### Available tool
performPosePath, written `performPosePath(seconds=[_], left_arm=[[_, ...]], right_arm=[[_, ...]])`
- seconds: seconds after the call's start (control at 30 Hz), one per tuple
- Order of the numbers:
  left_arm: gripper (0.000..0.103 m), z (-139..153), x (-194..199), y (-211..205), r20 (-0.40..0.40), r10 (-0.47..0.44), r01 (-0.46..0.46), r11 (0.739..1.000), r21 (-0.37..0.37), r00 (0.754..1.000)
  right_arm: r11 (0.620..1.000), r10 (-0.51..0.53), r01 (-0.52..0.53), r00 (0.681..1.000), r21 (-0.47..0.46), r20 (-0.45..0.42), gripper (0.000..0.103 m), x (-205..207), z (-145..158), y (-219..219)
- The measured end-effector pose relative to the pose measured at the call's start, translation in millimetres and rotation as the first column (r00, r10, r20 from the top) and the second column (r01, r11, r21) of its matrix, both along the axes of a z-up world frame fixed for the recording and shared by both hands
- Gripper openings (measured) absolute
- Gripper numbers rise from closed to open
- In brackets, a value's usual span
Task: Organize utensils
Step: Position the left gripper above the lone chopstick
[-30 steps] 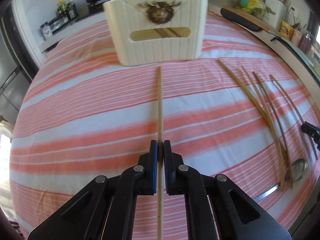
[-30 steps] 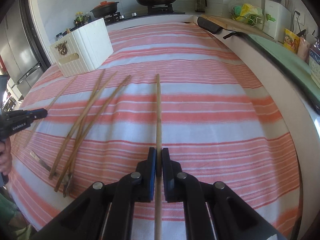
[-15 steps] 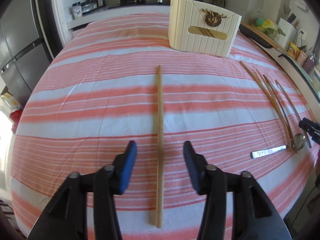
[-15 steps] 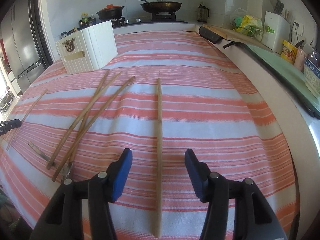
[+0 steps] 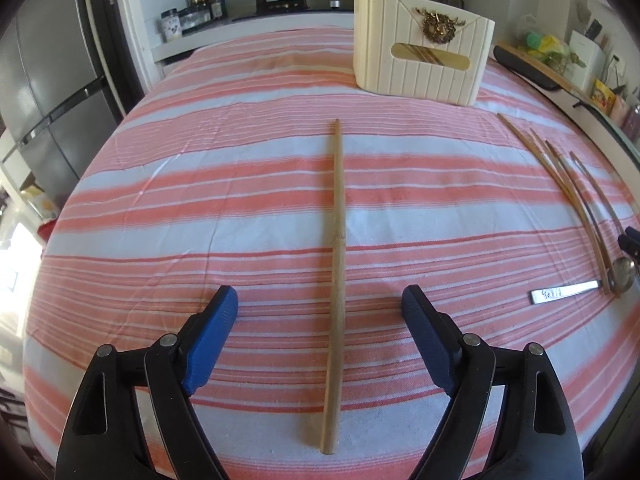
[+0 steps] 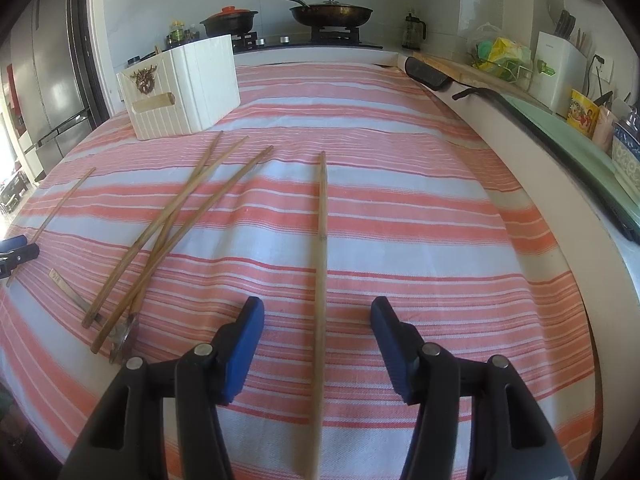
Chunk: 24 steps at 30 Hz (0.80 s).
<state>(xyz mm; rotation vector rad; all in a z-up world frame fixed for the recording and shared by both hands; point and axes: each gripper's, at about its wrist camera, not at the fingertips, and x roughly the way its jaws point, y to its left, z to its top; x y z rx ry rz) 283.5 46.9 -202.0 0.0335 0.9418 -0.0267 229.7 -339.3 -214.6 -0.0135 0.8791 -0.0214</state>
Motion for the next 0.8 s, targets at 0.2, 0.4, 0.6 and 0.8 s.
performPosePath(seconds=[0.2, 0.4, 0.6, 0.8], left_arm=[[0.093, -1.5, 1.4, 2.2, -0.005, 0.011, -0.011, 1.0, -0.005, 1.0], [0.095, -1.9, 1.1, 2.0, -0.003, 0.019, -0.019, 1.0, -0.007, 1.0], [0.095, -2.3, 0.8, 2.0, -0.003, 0.019, -0.019, 1.0, -0.009, 1.0], [0.095, -2.4, 0.9, 2.1, -0.002, 0.019, -0.019, 1.0, -0.009, 1.0]], right_arm=[[1.0, 0.007, -0.008, 1.0, 0.006, 0.016, 0.058, -2.9, -1.4, -3.1], [1.0, 0.004, -0.004, 1.0, 0.0, 0.025, 0.058, -3.4, -1.7, -2.6], [1.0, 0.005, -0.005, 1.0, -0.002, 0.026, 0.058, -4.4, -1.9, -2.5], [1.0, -0.003, 0.003, 1.0, -0.003, 0.03, 0.058, -4.7, -1.3, -1.1]])
